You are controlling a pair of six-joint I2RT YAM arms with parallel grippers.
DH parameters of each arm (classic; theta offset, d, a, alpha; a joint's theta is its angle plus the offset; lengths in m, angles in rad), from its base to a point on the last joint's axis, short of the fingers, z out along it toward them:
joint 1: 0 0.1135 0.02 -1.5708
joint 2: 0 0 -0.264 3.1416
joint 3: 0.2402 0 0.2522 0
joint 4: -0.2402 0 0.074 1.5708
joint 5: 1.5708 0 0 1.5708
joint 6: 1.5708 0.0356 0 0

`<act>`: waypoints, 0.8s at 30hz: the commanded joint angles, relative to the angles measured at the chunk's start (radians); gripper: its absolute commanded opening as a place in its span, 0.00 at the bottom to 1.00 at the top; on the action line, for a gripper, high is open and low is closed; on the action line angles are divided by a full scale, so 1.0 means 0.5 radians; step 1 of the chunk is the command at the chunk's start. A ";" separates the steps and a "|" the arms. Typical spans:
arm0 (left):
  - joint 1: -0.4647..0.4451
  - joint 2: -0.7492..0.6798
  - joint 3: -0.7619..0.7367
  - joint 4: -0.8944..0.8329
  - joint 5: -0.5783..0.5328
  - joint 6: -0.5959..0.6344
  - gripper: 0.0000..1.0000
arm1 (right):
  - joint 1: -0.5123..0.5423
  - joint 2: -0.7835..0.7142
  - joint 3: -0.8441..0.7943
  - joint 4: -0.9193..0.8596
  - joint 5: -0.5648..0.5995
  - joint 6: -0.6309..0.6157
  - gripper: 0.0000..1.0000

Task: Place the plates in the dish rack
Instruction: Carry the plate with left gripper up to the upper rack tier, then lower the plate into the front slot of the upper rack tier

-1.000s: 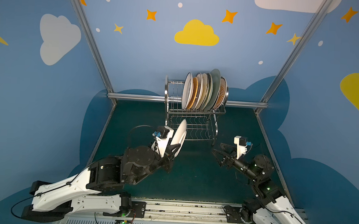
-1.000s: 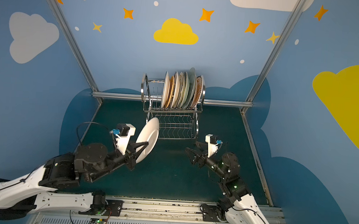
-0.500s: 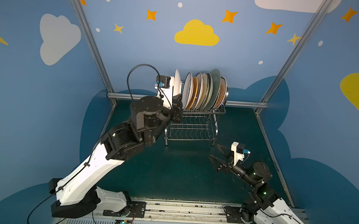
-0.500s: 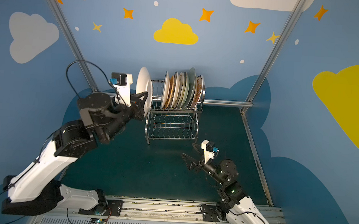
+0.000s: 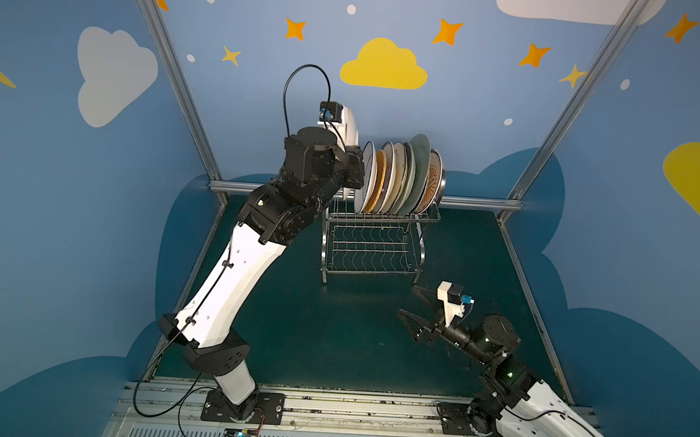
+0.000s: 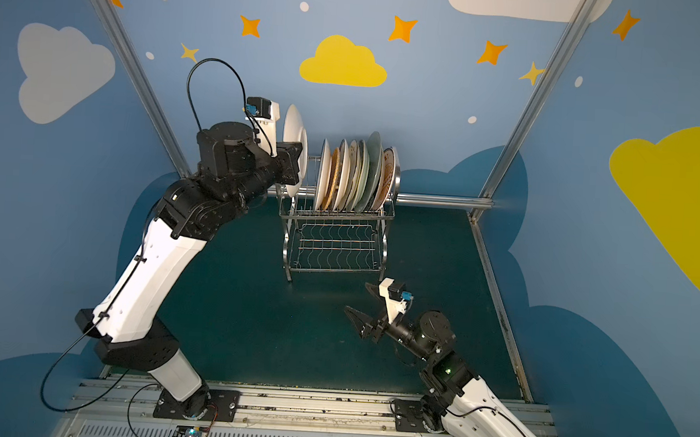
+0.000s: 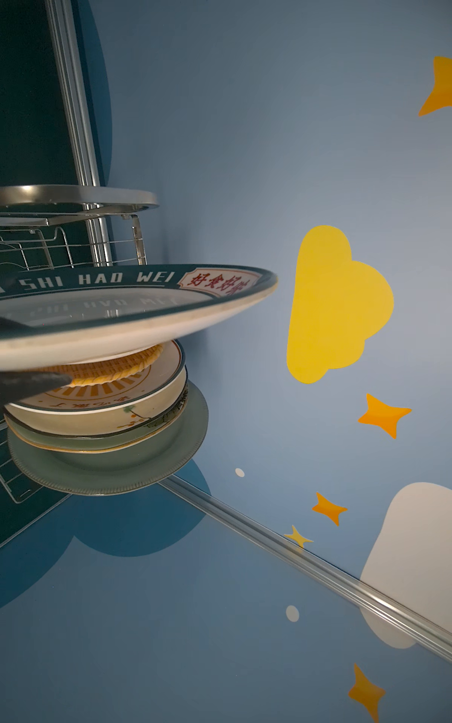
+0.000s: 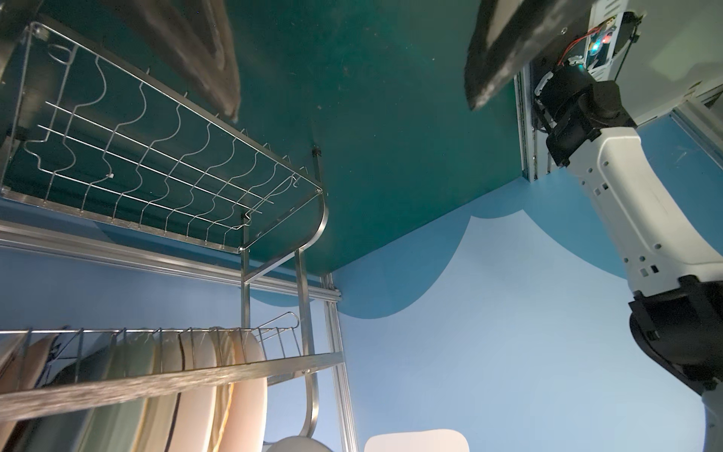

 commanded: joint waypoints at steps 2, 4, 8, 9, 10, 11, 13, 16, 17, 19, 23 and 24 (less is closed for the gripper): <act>0.085 0.141 0.238 -0.035 0.159 -0.068 0.04 | 0.050 0.003 0.008 0.064 0.069 -0.078 0.88; 0.121 0.217 0.308 -0.057 0.193 -0.088 0.04 | 0.067 0.013 0.011 0.061 0.080 -0.091 0.88; 0.174 0.355 0.439 -0.100 0.203 -0.098 0.04 | 0.085 0.045 0.020 0.055 0.092 -0.105 0.88; 0.188 0.387 0.467 -0.116 0.204 -0.109 0.04 | 0.089 0.054 0.022 0.057 0.092 -0.108 0.88; 0.204 0.411 0.489 -0.127 0.218 -0.124 0.04 | 0.095 0.061 0.023 0.055 0.095 -0.107 0.88; 0.222 0.441 0.508 -0.135 0.249 -0.138 0.04 | 0.097 0.068 0.027 0.056 0.098 -0.108 0.88; 0.248 0.475 0.521 -0.142 0.287 -0.162 0.04 | 0.106 0.078 0.029 0.052 0.100 -0.113 0.88; 0.270 0.511 0.526 -0.145 0.306 -0.190 0.04 | 0.113 0.090 0.032 0.052 0.104 -0.114 0.88; 0.274 0.518 0.525 -0.145 0.311 -0.205 0.04 | 0.118 0.096 0.035 0.049 0.104 -0.116 0.88; 0.279 0.529 0.525 -0.146 0.308 -0.209 0.04 | 0.122 0.102 0.039 0.048 0.104 -0.119 0.88; 0.286 0.558 0.526 -0.146 0.315 -0.219 0.04 | 0.132 0.108 0.043 0.046 0.115 -0.128 0.88; 0.287 0.563 0.526 -0.150 0.311 -0.222 0.04 | 0.133 0.108 0.043 0.041 0.117 -0.126 0.88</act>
